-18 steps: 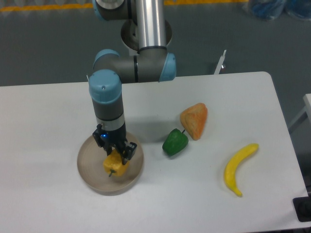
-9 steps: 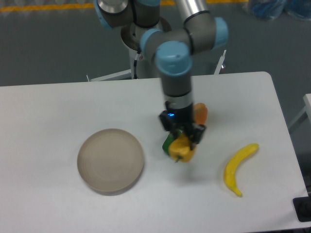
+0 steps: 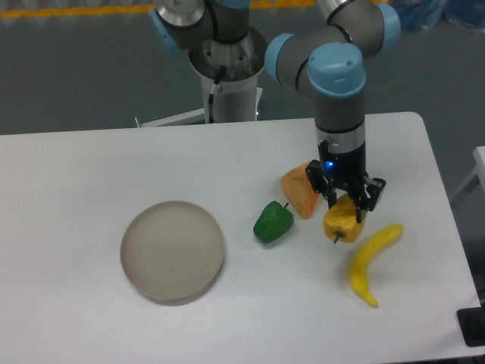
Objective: Pick up the yellow pepper from the plate
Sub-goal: 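Lift the yellow pepper off the plate and carry it toward the banana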
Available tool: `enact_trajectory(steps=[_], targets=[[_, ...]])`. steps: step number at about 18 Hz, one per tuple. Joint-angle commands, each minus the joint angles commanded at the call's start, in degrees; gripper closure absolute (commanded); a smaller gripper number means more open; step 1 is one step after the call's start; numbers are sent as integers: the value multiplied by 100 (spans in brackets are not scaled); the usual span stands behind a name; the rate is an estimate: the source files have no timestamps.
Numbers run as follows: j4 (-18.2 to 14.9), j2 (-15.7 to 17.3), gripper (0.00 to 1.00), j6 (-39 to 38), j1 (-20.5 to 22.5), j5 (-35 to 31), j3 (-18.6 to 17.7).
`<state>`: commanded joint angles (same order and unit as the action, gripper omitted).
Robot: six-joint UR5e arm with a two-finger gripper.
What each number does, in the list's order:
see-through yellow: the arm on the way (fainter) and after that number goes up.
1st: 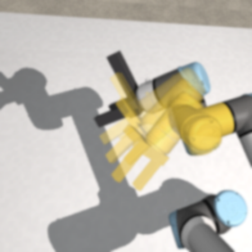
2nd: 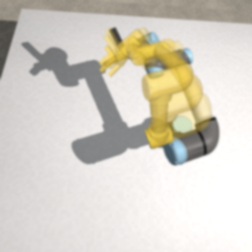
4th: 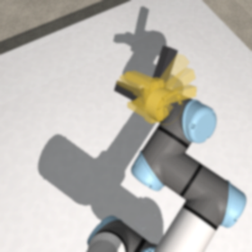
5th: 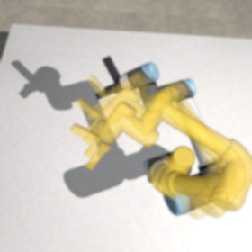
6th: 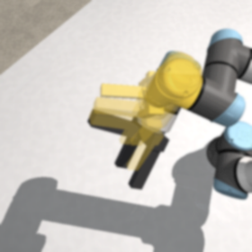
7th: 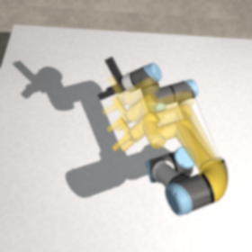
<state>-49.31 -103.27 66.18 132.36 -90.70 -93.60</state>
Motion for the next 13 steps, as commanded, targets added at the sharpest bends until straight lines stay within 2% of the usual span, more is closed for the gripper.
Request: enact_trajectory(steps=[13], targets=[[18,-26,68,-53,44,0,70]])
